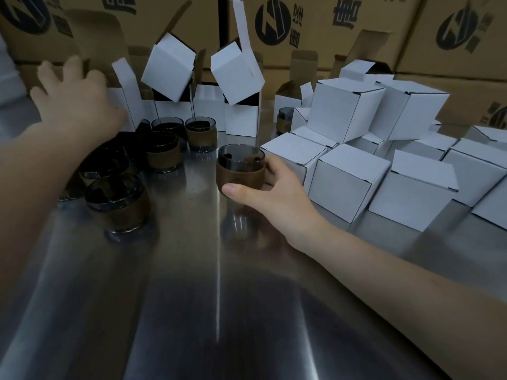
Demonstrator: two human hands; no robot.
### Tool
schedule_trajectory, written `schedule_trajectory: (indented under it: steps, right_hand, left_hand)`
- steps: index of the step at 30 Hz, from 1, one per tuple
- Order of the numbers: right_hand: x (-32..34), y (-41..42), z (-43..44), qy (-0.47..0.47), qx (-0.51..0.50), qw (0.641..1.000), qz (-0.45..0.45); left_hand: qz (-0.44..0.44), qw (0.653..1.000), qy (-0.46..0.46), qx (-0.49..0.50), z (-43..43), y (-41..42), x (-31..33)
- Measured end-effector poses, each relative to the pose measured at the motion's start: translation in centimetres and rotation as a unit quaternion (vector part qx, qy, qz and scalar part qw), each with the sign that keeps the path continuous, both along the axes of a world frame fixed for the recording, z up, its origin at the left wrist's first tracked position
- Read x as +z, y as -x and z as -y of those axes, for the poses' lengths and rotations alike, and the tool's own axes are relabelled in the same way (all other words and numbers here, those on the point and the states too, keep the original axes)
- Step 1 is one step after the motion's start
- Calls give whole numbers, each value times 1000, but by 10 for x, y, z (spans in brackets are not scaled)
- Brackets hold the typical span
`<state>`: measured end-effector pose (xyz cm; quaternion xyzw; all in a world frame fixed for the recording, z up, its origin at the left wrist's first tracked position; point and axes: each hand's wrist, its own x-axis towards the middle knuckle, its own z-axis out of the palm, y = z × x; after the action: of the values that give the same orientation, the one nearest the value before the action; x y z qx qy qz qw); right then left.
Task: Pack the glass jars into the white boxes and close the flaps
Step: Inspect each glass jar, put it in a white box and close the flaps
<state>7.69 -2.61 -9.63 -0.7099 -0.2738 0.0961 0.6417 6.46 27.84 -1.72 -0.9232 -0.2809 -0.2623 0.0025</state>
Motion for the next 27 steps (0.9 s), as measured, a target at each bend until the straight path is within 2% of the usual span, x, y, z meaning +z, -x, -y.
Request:
schedule_trajectory:
  steps: [2, 7, 14, 18, 21, 27]
  right_hand:
    - [1, 0, 0, -8, 0, 1000, -2]
    - [2, 1, 1, -45, -1, 999, -14]
    - [24, 7, 3, -136, -2, 991, -8]
    - [41, 8, 9, -187, -9, 982, -4]
    - [51, 10, 11, -204, -36, 978, 30]
    - [65, 11, 15, -174, -35, 978, 105]
  left_hand:
    - [26, 999, -26, -14, -7, 1, -6]
    - [114, 991, -19, -68, -2, 9, -9]
    - [199, 967, -89, -132, 79, 38, 2]
    - [177, 967, -98, -157, 125, 51, -3]
    - [144, 965, -116, -184, 149, 56, -13]
    - [87, 969, -126, -194, 167, 66, -42]
